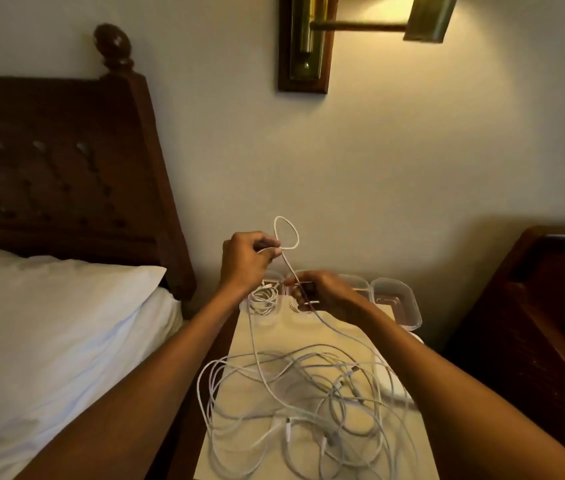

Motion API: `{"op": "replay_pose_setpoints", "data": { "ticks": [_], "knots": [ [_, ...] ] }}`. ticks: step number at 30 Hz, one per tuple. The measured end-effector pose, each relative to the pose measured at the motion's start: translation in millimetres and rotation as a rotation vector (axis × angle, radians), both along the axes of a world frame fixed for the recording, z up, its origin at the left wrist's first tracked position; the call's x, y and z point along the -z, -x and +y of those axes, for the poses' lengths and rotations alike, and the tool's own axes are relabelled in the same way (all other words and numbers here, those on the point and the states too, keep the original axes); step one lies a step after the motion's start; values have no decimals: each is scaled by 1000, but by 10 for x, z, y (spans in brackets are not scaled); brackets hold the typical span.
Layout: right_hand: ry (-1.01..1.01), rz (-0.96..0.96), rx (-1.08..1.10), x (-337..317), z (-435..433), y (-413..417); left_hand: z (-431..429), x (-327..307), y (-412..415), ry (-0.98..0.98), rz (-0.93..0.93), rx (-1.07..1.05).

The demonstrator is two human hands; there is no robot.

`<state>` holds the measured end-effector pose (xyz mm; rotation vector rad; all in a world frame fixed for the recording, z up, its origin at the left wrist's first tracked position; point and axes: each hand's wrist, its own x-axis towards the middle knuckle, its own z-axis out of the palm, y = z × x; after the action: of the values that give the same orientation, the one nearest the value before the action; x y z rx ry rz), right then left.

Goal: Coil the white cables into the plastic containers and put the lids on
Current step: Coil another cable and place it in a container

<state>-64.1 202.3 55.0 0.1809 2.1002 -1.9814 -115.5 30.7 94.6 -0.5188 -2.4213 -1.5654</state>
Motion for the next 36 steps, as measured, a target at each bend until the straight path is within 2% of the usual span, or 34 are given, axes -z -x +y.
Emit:
{"op": "replay_pose_setpoints", "data": {
  "ticks": [2,6,11,16,23,27,30,34,36],
  "knots": [
    [1,78,73,-302,76,-173,-43,-306,-98,-106,-6,-21],
    [-229,315,262,-872,309,-479,-131,-828,-286,-234,33,-68],
    [-412,502,448,-1572,545,-744,-206,-1358,-482,-284,137,-85],
    [-530,649,572,-2144,570,-915,-287,-1712,-585,-223,254,-122],
    [-610,714,709,-2668,773,-1161,-619,-2021,-568,-240,153,-211],
    [-645,771,681,-2794,709,-1209,-684,-2070,-645,-129,114,-223],
    [-631,844,663,-2924,536,-1211,-666,-2066,-631,33,97,-220],
    [-624,932,617,-3141,294,-1231,-532,-2195,-782,118,-13,-63],
    [-687,987,578,-3240,215,-1232,-463,-2335,-853,117,-59,-26]
  ]
}}
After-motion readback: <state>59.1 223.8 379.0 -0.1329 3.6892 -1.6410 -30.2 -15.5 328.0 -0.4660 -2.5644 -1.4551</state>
